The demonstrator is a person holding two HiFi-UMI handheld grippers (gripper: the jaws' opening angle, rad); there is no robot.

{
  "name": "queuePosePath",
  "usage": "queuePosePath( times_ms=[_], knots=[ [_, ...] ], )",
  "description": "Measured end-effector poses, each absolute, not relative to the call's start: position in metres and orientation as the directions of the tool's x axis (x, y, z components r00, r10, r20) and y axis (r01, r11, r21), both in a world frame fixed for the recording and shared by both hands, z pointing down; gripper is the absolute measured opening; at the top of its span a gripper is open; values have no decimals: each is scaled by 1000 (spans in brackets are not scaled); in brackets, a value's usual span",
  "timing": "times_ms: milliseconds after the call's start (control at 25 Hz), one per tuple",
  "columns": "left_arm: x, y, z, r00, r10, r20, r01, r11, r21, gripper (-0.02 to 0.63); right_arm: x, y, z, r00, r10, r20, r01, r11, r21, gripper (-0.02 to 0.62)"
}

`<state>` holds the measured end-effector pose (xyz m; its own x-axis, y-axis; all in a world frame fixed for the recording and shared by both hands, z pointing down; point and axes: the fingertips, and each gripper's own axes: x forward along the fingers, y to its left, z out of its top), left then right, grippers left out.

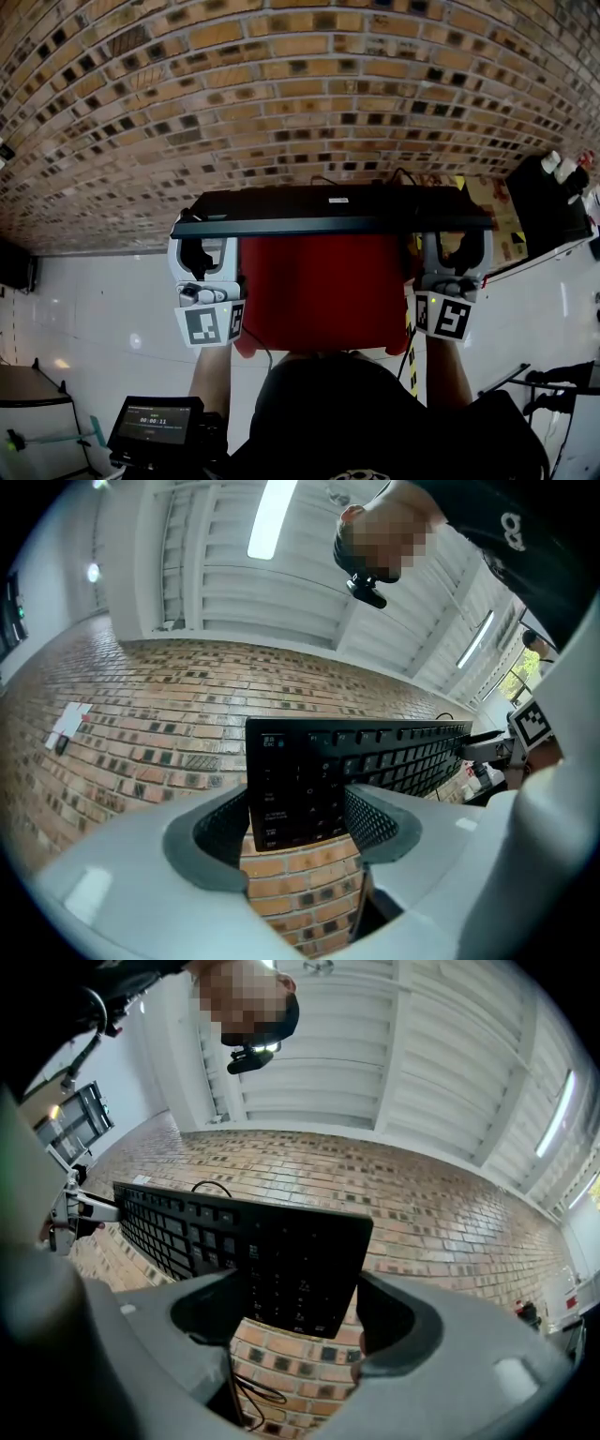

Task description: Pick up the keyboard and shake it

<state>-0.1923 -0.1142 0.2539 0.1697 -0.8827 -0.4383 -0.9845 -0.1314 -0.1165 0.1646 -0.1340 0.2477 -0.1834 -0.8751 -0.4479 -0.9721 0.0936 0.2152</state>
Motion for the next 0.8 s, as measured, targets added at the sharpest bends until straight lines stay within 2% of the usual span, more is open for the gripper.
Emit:
queuePosePath(
  times_ms=[240, 600, 800],
  knots=[
    [-199, -113, 254, 135, -877, -461, -991, -106, -87, 321, 157, -130, 237, -206, -867, -454, -961, 92, 261, 342],
    [-212, -103, 244, 67, -833, -549, -991, -119, 59, 321, 130, -92, 158, -321, -752, -576, -887, 27, 460, 341],
    [-215, -105, 246, 42, -827, -561, -987, -120, 102, 321, 122, -88, 143, -349, -723, -596, -869, 12, 495, 341]
  ],
)
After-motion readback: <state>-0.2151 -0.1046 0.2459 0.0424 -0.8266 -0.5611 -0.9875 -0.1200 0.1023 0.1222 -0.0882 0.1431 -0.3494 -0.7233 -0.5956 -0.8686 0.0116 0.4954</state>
